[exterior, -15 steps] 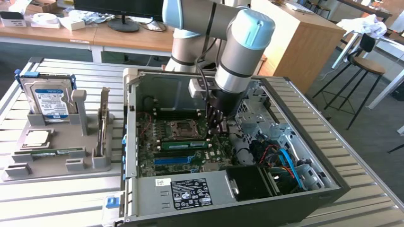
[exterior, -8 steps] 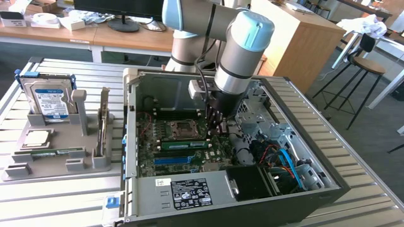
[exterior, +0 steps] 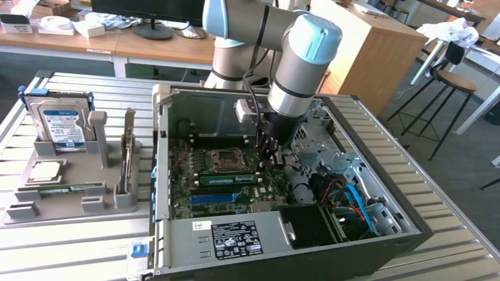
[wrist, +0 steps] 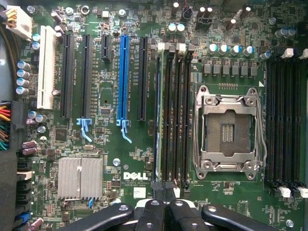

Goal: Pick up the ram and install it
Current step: 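Press down the ram until it locks into place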

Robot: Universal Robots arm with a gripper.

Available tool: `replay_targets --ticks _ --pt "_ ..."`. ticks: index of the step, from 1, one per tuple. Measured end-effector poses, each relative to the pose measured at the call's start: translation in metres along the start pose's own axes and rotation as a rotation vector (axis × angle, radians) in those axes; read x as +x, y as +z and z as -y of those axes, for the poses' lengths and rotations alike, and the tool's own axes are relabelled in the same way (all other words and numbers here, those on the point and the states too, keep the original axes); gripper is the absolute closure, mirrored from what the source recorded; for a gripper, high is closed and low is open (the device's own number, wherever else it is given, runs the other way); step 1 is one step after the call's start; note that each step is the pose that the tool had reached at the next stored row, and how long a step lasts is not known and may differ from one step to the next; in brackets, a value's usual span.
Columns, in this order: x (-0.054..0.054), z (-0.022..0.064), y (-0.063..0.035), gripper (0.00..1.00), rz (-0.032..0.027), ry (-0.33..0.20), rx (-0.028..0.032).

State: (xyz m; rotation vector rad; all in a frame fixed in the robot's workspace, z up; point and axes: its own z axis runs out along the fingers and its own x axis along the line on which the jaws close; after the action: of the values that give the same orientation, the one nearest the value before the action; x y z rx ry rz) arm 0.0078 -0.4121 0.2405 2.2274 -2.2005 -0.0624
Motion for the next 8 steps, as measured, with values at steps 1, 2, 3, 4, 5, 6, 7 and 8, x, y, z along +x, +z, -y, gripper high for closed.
replay_targets --ticks 1,2,3,4,5,6,7,8 --pt "0.0 0.0 0.0 0.9 0.0 0.0 -0.0001" --pt "0.0 0.0 0.0002 0.9 0.0001 0.0 0.0" --pt "0.0 0.0 0.0008 0.9 0.0003 0.0 0.0001" --pt "0.0001 0.0001 0.0015 0.9 0.0002 0.0 0.0" --pt "0.0001 0.0001 0.0023 0.9 0.0 0.0 0.0" --pt "0.0002 0.0001 0.0032 0.9 0.0001 0.0 0.0" --pt "0.0002 0.0002 0.0039 0.9 0.0002 0.0 0.0" --pt "0.0002 0.0002 0.004 0.9 -0.0001 0.0 -0.0001"
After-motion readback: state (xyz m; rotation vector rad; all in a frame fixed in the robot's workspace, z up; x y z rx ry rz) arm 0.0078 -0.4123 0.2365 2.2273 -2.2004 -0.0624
